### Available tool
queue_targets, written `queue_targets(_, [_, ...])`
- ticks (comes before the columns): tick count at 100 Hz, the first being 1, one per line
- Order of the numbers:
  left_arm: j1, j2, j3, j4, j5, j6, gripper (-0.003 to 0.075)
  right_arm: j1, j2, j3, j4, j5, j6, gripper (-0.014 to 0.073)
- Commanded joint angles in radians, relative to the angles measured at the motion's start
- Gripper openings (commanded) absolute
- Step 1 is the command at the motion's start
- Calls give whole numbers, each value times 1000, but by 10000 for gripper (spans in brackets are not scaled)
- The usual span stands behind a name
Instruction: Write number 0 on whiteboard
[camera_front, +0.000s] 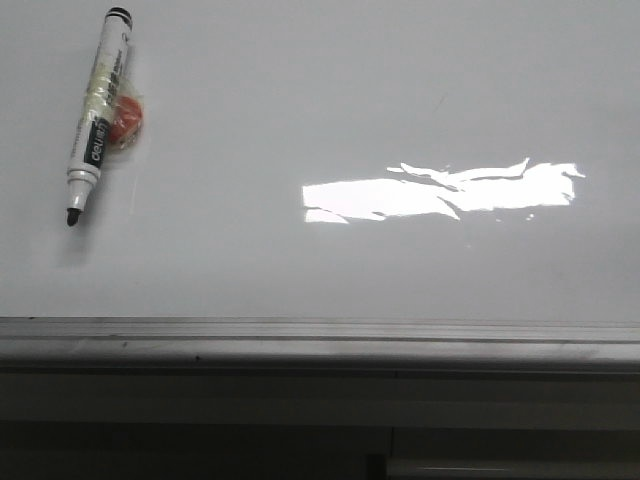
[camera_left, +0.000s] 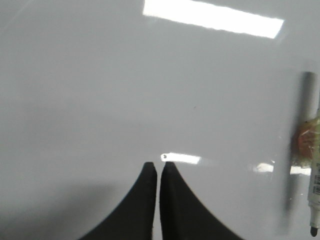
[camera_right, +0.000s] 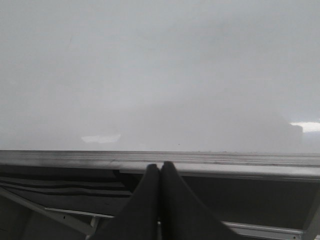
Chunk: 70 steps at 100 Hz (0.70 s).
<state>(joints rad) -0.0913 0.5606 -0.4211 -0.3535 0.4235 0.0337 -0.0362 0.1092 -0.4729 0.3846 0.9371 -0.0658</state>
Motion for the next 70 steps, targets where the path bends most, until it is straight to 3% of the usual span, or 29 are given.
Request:
queue_targets(1, [-9, 44, -35, -65, -80, 80, -19, -5, 27, -33, 18, -56, -16, -69])
queue_targets(8, [-9, 61, -35, -175, -72, 227, -19, -5, 27, -33, 18, -51, -16, -69])
queue_targets(22, [-9, 79, -44, -540, -3, 598, -1, -5, 27, -33, 18, -41, -16, -69])
queue_targets(26, [-9, 81, -44, -688, 31, 759, 30, -5, 27, -33, 18, -38, -16, -69])
queue_targets(34, [-9, 81, -44, -854, 85, 936, 97, -5, 27, -33, 18, -38, -16, -69])
queue_targets(54, [-9, 83, -44, -962, 68, 969, 290, -5, 27, -33, 18, -51, -16, -69])
queue_targets(64, [-9, 99, -44, -982, 105, 973, 412, -5, 27, -33, 18, -66, -16, -69])
queue_targets(70, [-9, 115, -44, -1003, 132, 973, 447, 2, 27, -33, 18, -76, -16, -69])
